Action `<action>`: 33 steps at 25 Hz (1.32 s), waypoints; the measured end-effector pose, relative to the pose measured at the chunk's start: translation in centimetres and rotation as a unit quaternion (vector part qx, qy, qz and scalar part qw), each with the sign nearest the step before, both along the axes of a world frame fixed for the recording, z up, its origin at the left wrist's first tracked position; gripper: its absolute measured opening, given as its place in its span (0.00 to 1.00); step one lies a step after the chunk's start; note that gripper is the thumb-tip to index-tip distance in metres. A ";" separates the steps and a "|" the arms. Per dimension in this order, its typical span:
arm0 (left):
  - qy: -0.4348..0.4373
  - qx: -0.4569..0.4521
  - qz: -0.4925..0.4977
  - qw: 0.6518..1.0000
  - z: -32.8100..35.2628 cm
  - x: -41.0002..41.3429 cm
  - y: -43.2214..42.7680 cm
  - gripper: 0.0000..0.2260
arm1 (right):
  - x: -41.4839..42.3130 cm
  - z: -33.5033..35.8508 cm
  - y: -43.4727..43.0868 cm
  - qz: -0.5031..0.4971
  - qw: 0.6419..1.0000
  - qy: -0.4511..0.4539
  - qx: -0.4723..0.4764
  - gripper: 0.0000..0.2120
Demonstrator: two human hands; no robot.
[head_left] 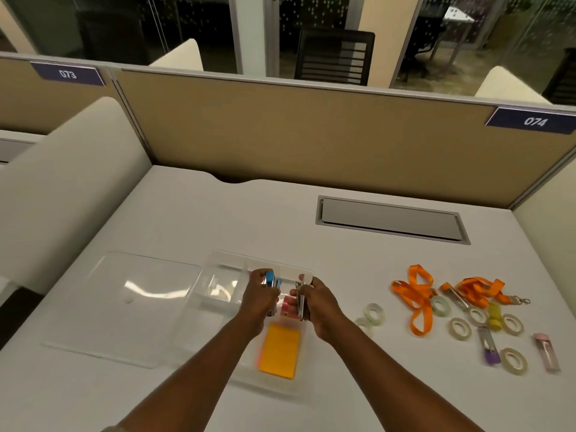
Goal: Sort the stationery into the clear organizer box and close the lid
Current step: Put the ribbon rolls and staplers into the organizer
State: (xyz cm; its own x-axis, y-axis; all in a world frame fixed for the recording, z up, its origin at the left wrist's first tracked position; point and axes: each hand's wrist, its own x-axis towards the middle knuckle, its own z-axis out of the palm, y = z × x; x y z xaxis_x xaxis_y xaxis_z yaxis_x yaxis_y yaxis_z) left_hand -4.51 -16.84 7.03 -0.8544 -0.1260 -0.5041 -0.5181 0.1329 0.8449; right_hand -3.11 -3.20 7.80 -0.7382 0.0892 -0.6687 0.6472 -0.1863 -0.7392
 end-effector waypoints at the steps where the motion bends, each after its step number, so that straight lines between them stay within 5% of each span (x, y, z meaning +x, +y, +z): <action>1: 0.006 -0.014 -0.004 1.000 -0.2 -0.5 -0.8 0.19 | -0.6 -0.1 -0.8 -0.001 1.000 0.000 -0.006 0.12; 11: 0.063 -0.155 -0.069 0.984 -1.9 -4.2 -4.7 0.19 | -4.4 -1.8 -6.9 0.043 0.987 0.035 0.148 0.12; 20: 0.119 -0.281 -0.180 0.935 -3.3 -4.2 -5.1 0.23 | -4.9 -2.9 -9.0 0.152 0.915 0.129 0.350 0.21; 33: 0.197 -0.273 -0.183 0.924 -1.6 -3.7 -1.9 0.10 | -2.1 -3.2 -3.4 0.130 0.885 0.193 0.402 0.11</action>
